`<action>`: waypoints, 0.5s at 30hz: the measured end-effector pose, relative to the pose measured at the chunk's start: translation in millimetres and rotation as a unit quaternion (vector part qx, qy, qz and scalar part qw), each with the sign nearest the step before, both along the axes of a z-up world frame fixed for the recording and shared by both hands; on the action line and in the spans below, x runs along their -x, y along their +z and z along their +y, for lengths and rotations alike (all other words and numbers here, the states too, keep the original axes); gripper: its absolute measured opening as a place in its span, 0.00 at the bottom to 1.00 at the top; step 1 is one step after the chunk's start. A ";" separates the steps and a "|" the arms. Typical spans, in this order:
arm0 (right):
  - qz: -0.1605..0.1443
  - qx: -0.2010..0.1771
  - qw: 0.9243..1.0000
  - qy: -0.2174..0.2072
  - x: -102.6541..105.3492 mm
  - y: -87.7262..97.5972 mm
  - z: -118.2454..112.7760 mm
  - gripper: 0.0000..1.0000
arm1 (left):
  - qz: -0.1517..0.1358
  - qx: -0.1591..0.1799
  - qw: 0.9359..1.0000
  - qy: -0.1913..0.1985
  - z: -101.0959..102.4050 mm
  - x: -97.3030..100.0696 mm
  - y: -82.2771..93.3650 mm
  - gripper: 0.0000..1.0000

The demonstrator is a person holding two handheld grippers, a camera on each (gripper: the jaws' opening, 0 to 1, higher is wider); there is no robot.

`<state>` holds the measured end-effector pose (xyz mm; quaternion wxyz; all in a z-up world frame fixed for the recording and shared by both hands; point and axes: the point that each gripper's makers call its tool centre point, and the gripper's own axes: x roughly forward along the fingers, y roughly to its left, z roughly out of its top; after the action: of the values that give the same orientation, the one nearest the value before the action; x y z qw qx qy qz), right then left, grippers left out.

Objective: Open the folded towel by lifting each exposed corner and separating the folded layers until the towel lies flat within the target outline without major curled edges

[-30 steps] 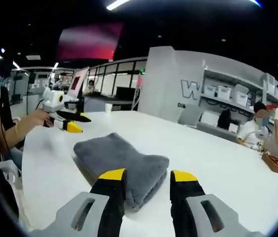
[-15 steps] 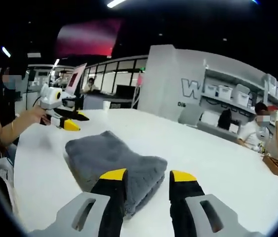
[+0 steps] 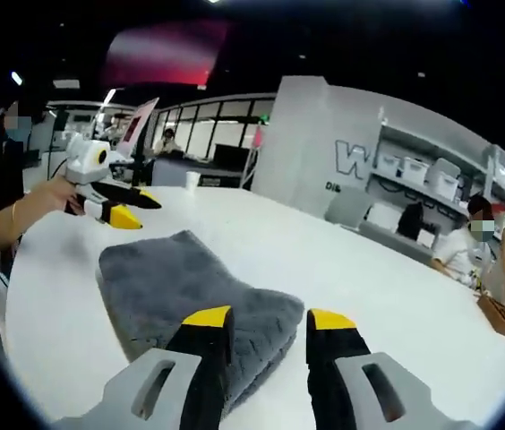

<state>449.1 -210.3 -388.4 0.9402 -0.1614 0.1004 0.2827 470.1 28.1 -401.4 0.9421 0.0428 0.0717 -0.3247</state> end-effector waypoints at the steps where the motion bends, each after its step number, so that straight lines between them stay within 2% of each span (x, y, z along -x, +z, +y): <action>1: 0.001 -0.001 1.000 0.001 -1.5 -0.5 0.7 0.28 | 0.002 -0.002 1.000 0.001 0.2 -1.3 -1.1 0.52; 6: 0.001 0.011 1.000 -0.001 -9.6 -6.1 1.4 0.27 | 0.004 -0.005 1.000 0.008 0.7 -11.2 -5.2 0.51; 9: 0.004 -0.005 1.000 0.005 -13.5 -7.2 4.0 0.27 | 0.011 0.000 1.000 0.018 1.4 -19.3 -10.9 0.51; 15: 0.007 -0.009 1.000 0.002 -20.0 -10.7 3.1 0.27 | 0.022 0.006 1.000 0.020 -4.3 -27.1 -17.7 0.48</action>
<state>469.0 -207.2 -399.1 0.9404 -0.1506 0.1042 0.2864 497.2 23.8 -419.0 0.9468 0.0284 0.0915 -0.3074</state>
